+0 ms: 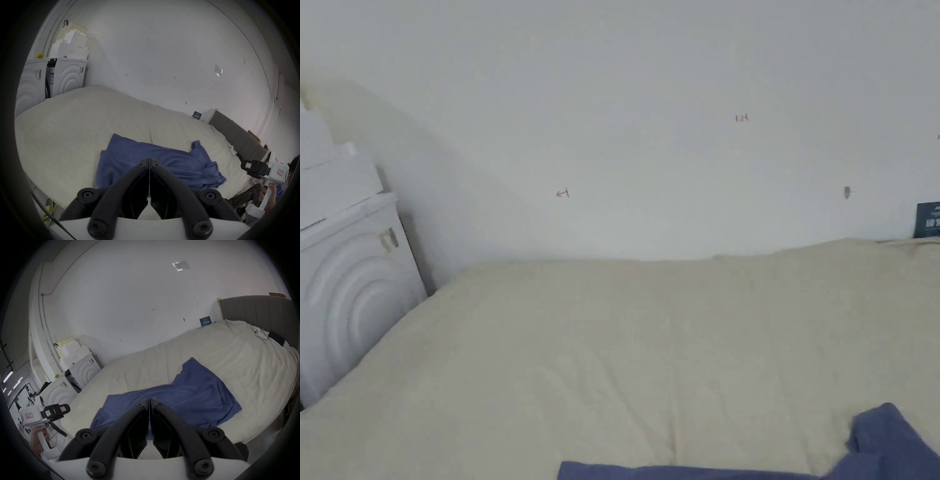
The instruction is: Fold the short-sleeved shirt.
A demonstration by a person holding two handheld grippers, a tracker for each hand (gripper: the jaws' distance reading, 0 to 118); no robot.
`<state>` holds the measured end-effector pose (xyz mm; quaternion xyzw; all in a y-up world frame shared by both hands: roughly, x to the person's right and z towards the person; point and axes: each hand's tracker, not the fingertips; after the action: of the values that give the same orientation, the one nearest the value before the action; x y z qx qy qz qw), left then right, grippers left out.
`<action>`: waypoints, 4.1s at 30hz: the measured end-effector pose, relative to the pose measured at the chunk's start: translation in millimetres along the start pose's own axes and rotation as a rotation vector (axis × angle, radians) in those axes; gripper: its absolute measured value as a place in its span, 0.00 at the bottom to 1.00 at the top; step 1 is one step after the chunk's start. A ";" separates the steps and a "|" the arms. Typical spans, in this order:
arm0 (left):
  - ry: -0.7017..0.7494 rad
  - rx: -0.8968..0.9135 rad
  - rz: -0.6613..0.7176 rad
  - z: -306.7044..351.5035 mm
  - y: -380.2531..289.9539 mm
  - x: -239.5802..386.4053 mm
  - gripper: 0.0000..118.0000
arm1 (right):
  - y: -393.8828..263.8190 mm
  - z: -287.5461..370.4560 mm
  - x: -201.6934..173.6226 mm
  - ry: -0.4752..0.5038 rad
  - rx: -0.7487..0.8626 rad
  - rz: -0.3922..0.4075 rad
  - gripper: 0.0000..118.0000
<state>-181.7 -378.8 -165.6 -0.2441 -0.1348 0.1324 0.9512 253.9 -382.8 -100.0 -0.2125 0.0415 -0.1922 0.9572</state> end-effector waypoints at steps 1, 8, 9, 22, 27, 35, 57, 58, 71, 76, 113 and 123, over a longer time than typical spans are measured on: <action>-0.001 -0.024 -0.028 -9.7 4.4 -3.4 0.01 | -2.3 -1.8 1.3 0.009 0.001 0.016 0.01; 0.049 -0.193 -0.154 -139.6 54.2 -39.6 0.53 | -10.2 -19.4 9.3 -0.003 -0.082 0.063 0.01; 0.077 -0.214 -0.155 -162.0 58.5 -45.1 0.65 | -10.5 -22.3 11.3 -0.008 -0.093 0.059 0.01; 0.202 -0.509 -0.212 -349.3 46.4 -89.1 0.68 | -16.2 -51.3 61.1 -0.173 -0.243 0.001 0.02; 0.236 -0.493 -0.306 -333.5 45.2 -72.7 0.41 | -14.3 -60.4 73.4 -0.178 -0.254 -0.023 0.03; 0.300 -0.470 -0.423 -339.1 24.7 -51.5 0.19 | 65.1 -132.4 110.1 -0.198 -0.243 0.070 0.49; 0.102 -0.381 -0.149 -267.2 60.8 -61.7 0.11 | 135.2 -274.3 183.1 -0.228 -0.496 0.129 0.00; 0.072 -0.359 -0.143 -249.3 62.8 -63.4 0.11 | 137.2 -255.5 179.7 -0.206 -0.452 0.103 0.00; -0.026 -0.319 -0.008 -65.0 -24.2 -103.0 0.09 | 33.6 -45.0 157.1 -0.201 -0.300 -0.091 0.00; 0.013 -0.390 0.021 -76.7 -54.8 -113.1 0.09 | -4.3 -53.6 178.4 -0.255 -0.366 -0.128 0.00; -0.063 0.017 -0.112 15.6 -6.9 34.9 0.02 | 12.6 18.5 1.0 -0.123 0.039 0.099 0.02; -0.069 -0.001 -0.015 12.0 -3.5 -0.3 0.01 | 11.3 13.4 -4.8 -0.103 0.018 0.115 0.02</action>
<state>-185.2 -376.7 -153.7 -0.2387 -0.1696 0.1334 0.9468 255.6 -366.3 -92.6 -0.2105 0.0028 -0.1261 0.9694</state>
